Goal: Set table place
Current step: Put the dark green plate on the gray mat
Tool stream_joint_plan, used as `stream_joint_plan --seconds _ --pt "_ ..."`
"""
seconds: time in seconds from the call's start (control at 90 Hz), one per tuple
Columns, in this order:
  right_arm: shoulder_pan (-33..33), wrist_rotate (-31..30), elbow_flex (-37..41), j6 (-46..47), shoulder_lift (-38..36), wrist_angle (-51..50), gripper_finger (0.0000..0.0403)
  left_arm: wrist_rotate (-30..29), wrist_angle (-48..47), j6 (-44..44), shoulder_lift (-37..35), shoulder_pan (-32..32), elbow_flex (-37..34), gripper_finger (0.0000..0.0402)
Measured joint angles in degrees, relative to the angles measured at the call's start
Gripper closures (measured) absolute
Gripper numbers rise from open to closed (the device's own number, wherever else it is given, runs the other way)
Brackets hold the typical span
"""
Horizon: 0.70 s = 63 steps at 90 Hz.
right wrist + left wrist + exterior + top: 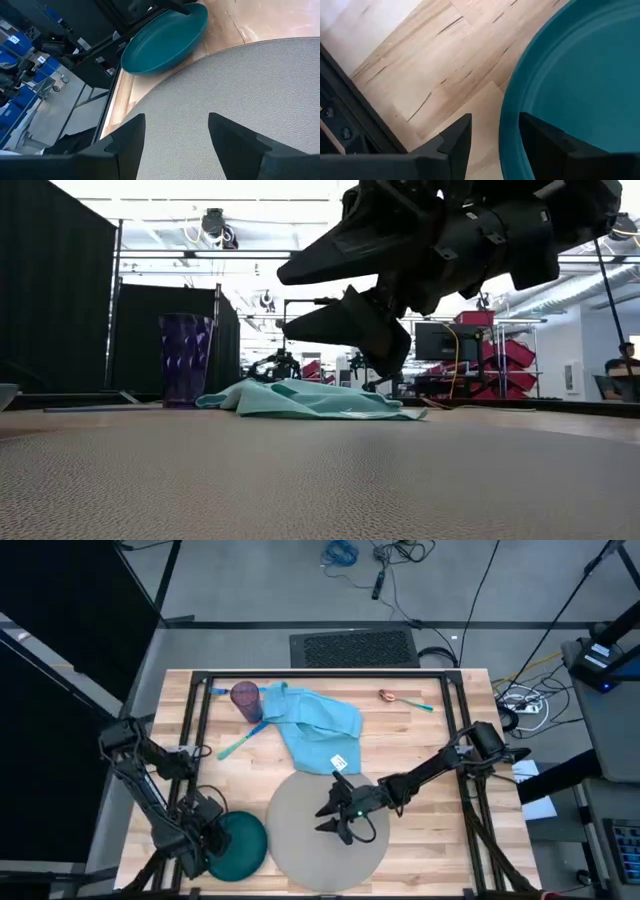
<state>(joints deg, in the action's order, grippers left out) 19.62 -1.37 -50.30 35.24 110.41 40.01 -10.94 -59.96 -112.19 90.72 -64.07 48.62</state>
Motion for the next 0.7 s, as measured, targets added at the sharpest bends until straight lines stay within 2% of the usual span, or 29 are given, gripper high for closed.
stream_joint_plan --seconds 0.167,0.378,0.611,0.7 --pt "0.0 0.0 0.0 0.0 0.0 0.0 0.0199 0.0 0.1 1.9 1.1 0.0 0.0 0.028" --pt "-0.1 0.0 0.0 -0.2 0.0 0.0 0.0199 -0.2 -0.4 2.3 1.1 0.1 0.0 0.0388" --pt "-0.1 0.0 0.0 -0.4 0.0 0.0 0.0199 -1.7 -0.8 6.0 -0.3 3.1 0.5 0.0399" --pt "-0.3 0.0 0.0 -0.4 0.0 0.0 0.0199 -4.6 -1.5 8.9 -1.9 5.3 2.1 0.0401"
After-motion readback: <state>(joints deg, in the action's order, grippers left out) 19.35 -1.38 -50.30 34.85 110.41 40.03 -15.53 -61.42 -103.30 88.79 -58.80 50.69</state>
